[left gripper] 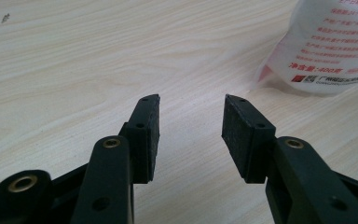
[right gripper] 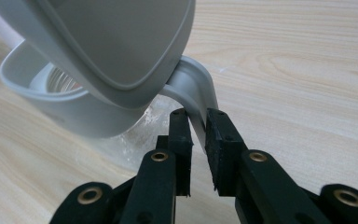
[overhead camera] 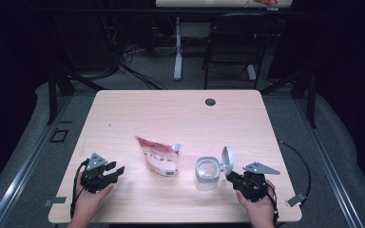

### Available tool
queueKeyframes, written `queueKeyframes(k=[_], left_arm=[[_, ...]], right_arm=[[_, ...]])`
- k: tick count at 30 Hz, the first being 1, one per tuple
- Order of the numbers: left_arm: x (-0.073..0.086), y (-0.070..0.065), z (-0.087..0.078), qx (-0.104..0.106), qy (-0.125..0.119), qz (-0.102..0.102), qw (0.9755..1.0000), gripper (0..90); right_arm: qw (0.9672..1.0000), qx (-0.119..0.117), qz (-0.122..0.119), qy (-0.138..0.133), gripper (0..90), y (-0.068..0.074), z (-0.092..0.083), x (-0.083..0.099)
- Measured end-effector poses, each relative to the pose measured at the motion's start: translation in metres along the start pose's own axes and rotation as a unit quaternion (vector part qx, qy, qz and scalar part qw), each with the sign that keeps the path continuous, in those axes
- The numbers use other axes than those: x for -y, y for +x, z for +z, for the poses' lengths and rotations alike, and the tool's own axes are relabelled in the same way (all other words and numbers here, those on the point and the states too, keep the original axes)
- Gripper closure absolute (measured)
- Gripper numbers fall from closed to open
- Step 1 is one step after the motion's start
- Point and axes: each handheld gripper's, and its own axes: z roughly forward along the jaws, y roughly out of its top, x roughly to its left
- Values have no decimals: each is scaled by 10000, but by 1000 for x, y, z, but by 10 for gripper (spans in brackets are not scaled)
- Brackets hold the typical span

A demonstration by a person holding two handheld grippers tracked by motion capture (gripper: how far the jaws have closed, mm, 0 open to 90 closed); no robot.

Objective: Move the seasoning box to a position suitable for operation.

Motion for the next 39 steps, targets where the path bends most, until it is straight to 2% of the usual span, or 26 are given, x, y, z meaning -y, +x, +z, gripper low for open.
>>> queueKeyframes(k=[5, 10, 17, 29, 36, 39], left_arm=[[0, 0, 1, 1, 3, 11, 10000, 568], [0, 0, 1, -3, 12, 25, 10000, 568], [0, 0, 2, 2, 18, 20, 10000, 567], [1, 1, 3, 8, 39, -4, 10000, 562], [0, 1, 1, 38, -8, 1, 10000, 553], [0, 1, 1, 24, -17, 6, 10000, 553]], right_arm=[[9999, -62, 130, -16, 796, -8, 3, -3], [9998, -7, 190, -74, 794, -13, 8, -7], [9988, -221, 373, -227, 823, -22, 15, -15], [9988, -303, 301, -254, 821, -28, 31, -28], [9980, -287, 326, -468, 749, -32, 18, -25], [9978, -219, 252, -567, 711, -34, 8, -22]])
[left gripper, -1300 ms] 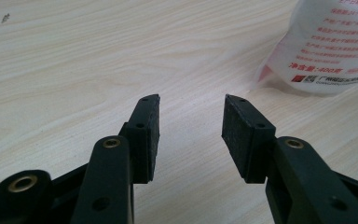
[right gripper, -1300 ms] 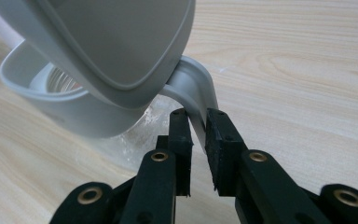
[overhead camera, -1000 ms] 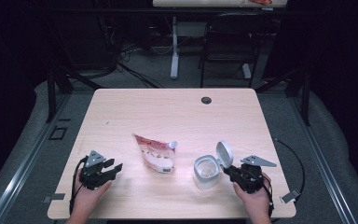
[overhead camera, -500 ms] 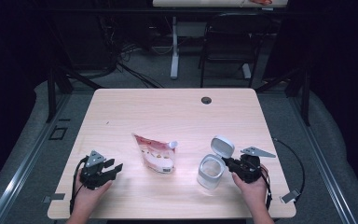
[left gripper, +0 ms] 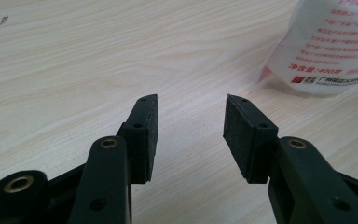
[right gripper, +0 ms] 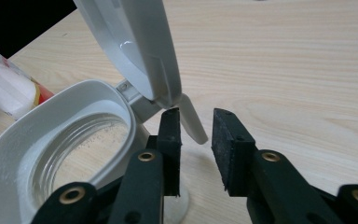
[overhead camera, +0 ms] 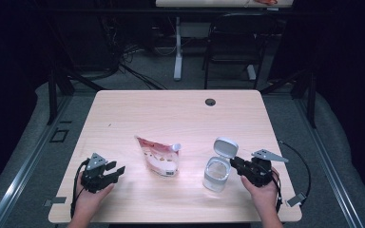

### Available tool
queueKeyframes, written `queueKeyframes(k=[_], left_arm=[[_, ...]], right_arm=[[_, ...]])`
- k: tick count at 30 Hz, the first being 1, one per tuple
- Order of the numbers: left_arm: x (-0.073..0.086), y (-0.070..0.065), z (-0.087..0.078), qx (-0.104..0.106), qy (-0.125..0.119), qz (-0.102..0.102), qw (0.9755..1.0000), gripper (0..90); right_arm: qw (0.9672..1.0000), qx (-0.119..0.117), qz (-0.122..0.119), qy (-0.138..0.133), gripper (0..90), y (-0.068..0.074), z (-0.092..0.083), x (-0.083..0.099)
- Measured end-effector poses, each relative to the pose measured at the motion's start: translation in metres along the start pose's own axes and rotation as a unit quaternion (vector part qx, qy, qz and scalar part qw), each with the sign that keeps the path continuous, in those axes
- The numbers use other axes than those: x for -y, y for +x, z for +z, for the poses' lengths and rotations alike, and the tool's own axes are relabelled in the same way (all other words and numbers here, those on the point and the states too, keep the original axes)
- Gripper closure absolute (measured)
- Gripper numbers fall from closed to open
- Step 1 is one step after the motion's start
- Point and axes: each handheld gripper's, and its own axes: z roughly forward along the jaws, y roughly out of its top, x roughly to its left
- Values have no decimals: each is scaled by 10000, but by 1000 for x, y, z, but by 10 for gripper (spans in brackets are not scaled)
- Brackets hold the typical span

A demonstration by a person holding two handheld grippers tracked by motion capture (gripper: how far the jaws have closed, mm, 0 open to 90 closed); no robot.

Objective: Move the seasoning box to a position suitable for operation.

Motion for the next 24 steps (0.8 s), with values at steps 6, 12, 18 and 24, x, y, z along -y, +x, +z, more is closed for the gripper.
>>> queueKeyframes(k=[6, 12, 18, 24], left_arm=[[-1, 1, -2, 108, -45, -66, 9999, 545], [-2, 4, -9, 256, -231, -231, 9991, 527], [-9, 6, -18, 357, -260, -296, 9986, 514], [-24, 4, -27, 670, -368, -193, 9969, 504]], right_arm=[[9998, 127, 2, -159, 619, -2, -15, 3], [9994, 94, -115, -324, 509, 2, -28, 6], [9990, 42, -245, -378, 454, 5, -39, 7], [9980, -11, -414, -484, 400, 13, -51, 1]])
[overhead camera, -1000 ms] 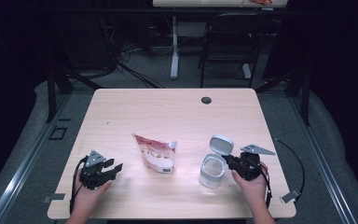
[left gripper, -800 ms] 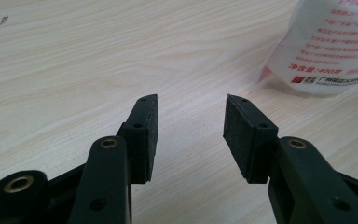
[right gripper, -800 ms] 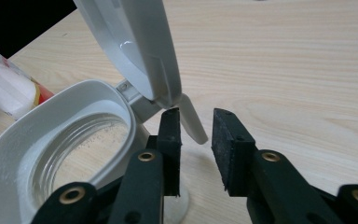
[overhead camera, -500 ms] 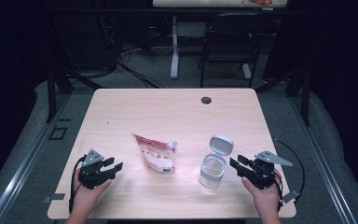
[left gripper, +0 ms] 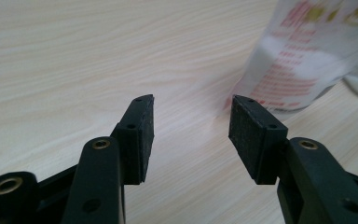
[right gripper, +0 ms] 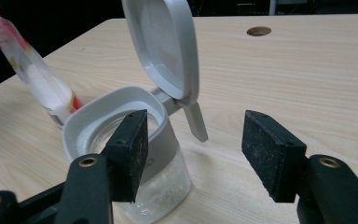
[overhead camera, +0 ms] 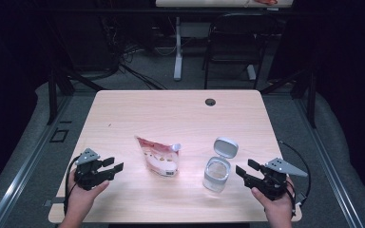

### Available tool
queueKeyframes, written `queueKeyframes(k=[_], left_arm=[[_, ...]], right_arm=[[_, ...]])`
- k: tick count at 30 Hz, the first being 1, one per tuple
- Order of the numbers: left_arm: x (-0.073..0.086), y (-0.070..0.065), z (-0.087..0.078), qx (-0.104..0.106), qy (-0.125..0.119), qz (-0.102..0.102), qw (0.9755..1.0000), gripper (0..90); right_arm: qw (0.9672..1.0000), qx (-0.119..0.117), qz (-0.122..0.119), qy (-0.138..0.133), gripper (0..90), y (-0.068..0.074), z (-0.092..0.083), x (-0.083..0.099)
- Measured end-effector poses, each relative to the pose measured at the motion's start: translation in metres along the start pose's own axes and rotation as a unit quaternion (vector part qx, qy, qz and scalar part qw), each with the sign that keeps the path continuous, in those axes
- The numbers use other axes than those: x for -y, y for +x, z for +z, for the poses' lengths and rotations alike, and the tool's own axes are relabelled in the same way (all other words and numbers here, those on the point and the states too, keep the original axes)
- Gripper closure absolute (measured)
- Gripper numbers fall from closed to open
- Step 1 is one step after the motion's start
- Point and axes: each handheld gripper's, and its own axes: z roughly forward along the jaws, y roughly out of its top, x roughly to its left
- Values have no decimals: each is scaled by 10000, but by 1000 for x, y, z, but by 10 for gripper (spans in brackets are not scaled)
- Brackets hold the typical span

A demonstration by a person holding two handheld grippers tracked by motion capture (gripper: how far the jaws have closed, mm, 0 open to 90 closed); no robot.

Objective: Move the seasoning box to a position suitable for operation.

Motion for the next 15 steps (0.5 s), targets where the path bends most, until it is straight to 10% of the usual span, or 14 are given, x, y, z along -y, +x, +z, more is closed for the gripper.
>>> queueKeyframes(k=[15], left_arm=[[-55, -13, -12, 406, -40, 535, 9977, 581]], right_arm=[[9939, -486, -985, 73, 609, 55, 10, -36]])
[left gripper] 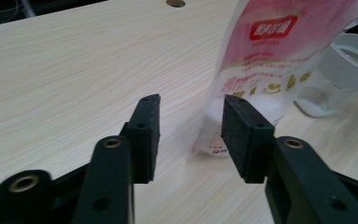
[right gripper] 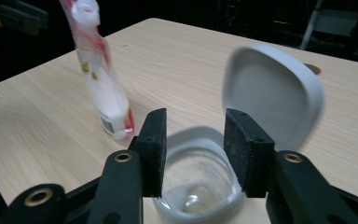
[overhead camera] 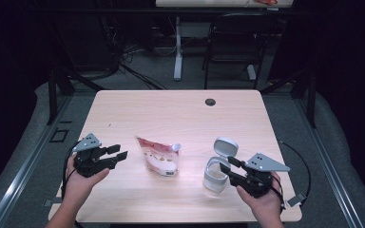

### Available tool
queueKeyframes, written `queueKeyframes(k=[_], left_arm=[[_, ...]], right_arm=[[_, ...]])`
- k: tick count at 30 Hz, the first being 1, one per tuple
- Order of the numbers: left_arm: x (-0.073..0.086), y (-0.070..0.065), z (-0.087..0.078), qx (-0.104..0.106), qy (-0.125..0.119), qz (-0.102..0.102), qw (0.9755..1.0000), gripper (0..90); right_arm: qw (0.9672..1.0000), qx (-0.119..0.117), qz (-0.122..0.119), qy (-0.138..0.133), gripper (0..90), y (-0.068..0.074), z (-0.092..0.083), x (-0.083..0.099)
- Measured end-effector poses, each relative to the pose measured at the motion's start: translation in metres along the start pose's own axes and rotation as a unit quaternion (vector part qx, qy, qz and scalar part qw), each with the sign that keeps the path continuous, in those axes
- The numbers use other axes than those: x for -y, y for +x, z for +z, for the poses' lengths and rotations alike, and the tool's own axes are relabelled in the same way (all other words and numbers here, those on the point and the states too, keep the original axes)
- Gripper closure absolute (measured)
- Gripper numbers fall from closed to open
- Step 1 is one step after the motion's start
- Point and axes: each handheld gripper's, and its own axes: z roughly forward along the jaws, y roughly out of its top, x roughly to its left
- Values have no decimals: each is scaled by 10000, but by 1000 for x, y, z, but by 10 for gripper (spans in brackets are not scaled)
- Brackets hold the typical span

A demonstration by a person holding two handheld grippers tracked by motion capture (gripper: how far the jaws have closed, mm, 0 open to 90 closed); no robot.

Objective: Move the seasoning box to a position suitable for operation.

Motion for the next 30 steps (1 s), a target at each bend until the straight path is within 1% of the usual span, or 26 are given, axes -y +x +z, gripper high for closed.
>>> queueKeyframes(k=[1, 2, 4, 6, 8, 9, 10, 11, 13, 14, 15, 17, 21, 22, 23, 24, 25, 27, 30], left_arm=[[-2, 0, 0, 17, -11, -24, 10000, 592], [-4, 0, 1, 60, -30, -56, 10000, 602], [-10, 0, 2, 216, -125, -55, 9997, 608], [-14, -1, 3, 249, -149, 24, 9996, 601], [-18, -2, 6, 237, -118, 109, 9996, 579], [-21, -2, 9, 245, -158, 150, 9995, 572], [-22, -2, 10, 254, -161, 138, 9995, 557], [-24, -2, 11, 295, -158, 119, 9994, 553], [-27, -3, 14, 340, -147, 177, 9992, 557], [-27, -4, 16, 355, -166, 181, 9991, 566], [-29, -4, 17, 382, -143, 229, 9989, 569], [-30, -4, 19, 450, -110, 266, 9986, 568], [-32, -5, 23, 560, -58, 279, 9980, 564], [-32, -5, 24, 554, -64, 276, 9981, 560], [-33, -5, 24, 536, -46, 326, 9980, 556], [-34, -6, 25, 547, -35, 303, 9980, 552], [-34, -6, 25, 530, -21, 328, 9981, 551], [-36, -6, 27, 639, -7, 285, 9975, 551], [-37, -6, 30, 697, 18, 294, 9971, 561]], right_arm=[[10000, -45, -62, 41, 619, 3, 3, -5], [9999, -109, -72, 63, 622, 4, 6, -8], [9996, -261, -90, 88, 633, 9, 13, -14], [9992, -378, -117, 91, 633, 13, 19, -21], [9988, -476, -131, 65, 637, 17, 27, -28], [9987, -496, -117, 39, 636, 19, 29, -30], [9981, -599, -147, -13, 634, 22, 35, -35], [9979, -632, -142, -35, 627, 22, 37, -37], [9970, -726, -254, -23, 602, 25, 44, -42], [9966, -783, -253, -16, 595, 26, 47, -44], [9963, -813, -263, -5, 588, 26, 49, -45], [9954, -937, -214, -12, 572, 28, 54, -49], [9941, -1070, -190, 37, 579, 32, 61, -55], [9938, -1094, -208, 67, 587, 33, 63, -56], [9935, -1109, -240, 81, 591, 34, 65, -57], [9933, -1110, -289, 108, 596, 35, 67, -58], [9931, -1122, -311, 136, 601, 37, 68, -59], [9925, -1169, -324, 159, 611, 39, 72, -60], [9914, -1243, -331, 221, 613, 41, 78, -61]])
